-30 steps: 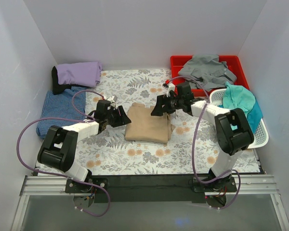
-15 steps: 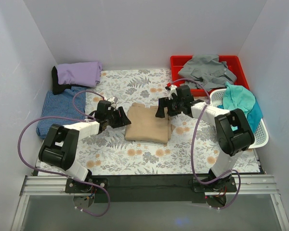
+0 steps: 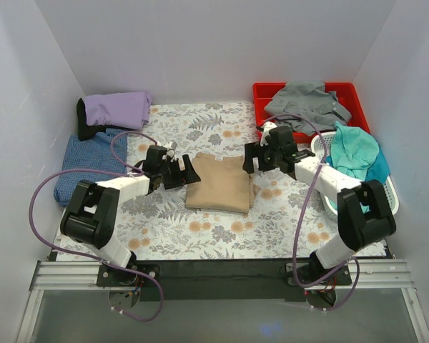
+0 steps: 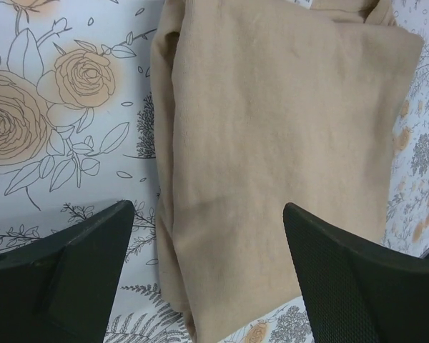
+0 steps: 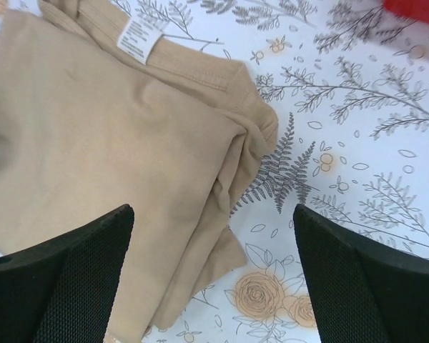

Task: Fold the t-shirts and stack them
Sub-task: Neatly place the folded tshirt to the corner

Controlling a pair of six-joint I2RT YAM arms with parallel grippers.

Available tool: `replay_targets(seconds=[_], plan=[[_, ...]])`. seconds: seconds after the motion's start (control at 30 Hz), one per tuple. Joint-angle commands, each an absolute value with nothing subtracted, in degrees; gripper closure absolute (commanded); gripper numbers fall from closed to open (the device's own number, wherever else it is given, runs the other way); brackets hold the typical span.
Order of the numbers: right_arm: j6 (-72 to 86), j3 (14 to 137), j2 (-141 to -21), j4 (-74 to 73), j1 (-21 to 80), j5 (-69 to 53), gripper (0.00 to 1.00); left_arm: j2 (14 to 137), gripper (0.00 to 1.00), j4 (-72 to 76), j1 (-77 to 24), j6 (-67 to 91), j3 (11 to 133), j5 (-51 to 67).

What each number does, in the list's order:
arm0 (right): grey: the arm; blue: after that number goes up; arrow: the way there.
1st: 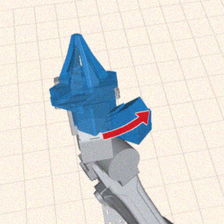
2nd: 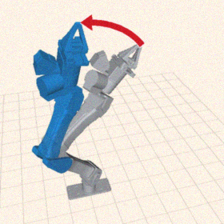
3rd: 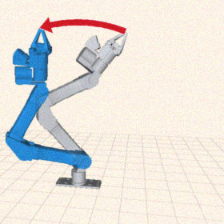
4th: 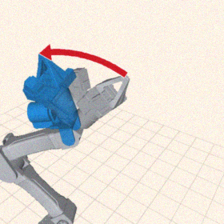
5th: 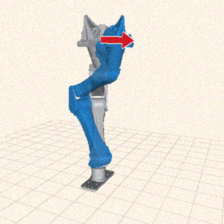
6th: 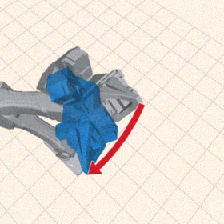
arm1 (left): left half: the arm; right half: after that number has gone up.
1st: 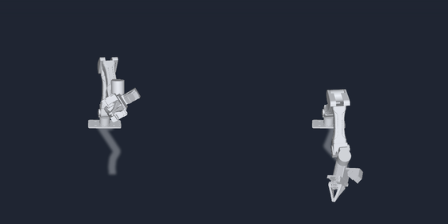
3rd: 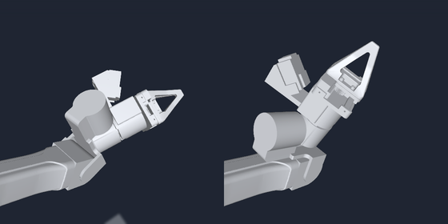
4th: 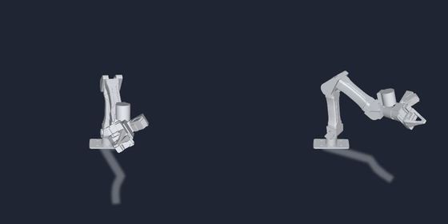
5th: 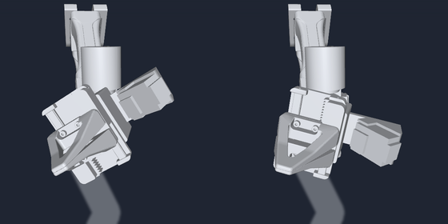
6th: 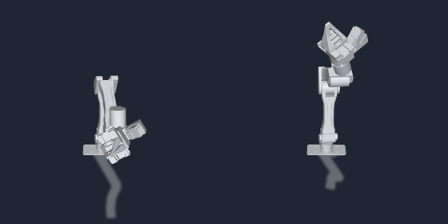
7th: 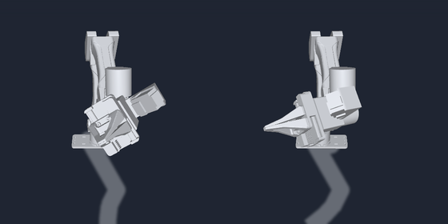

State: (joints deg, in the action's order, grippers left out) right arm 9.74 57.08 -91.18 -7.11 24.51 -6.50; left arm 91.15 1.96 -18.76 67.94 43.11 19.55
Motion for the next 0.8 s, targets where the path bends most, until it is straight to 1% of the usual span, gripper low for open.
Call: replay_targets(seconds=[0.0,0.17,0.2,0.37,0.53,0.6,0.63,0.67,0.7,0.73,0.77], plan=[[9.1,55.6,-85.9,-8.1,24.8,-4.8,0.03,91.8,0.15,1.1,-18.4,66.9,43.2,22.6],[9.1,53.1,-81.7,-8.6,24.8,-4.1,0.02,94.8,0.14,2.3,-18.3,66.3,42.7,28.7],[9.2,52.8,-81.5,-8.7,24.8,-4.0,0.02,95.7,0.14,2.9,-18.3,66.4,42.7,32.6],[9.3,51.7,-81.7,-9.0,24.8,-4.1,0.02,103.9,0.14,6.5,-18.8,67.5,43.9,42.2],[9.4,51.2,-81.8,-9.1,24.8,-3.9,0.02,110.3,0.13,10.3,-21.7,69.4,46.0,44.7],[9.4,50.9,-81.7,-9.1,24.8,-3.6,0.02,113.2,0.16,11.3,-23.5,70.0,47.7,45.7],[9.4,50.7,-81.6,-9.1,24.8,-3.4,0.02,114.3,0.2,12.4,-24.3,70.7,49.6,46.1],[9.4,50.7,-81.6,-9.1,24.7,-3.4,0.02,115.2,0.47,12.7,-24.6,70.9,50.6,46.0],[9.5,50.5,-81.6,-9.1,24.7,-3.4,0.02,117.1,0.56,12.8,-24.7,71.2,51.7,46.1],[9.6,50.3,-81.3,-9.1,24.7,-3.1,0.02,118.2,0.67,12.9,-24.7,71.7,54.0,46.4],[9.8,50.1,-81.0,-9.1,24.7,-3.0,0.02,119.0,0.95,12.7,-25.0,72.1,54.8,46.1]])
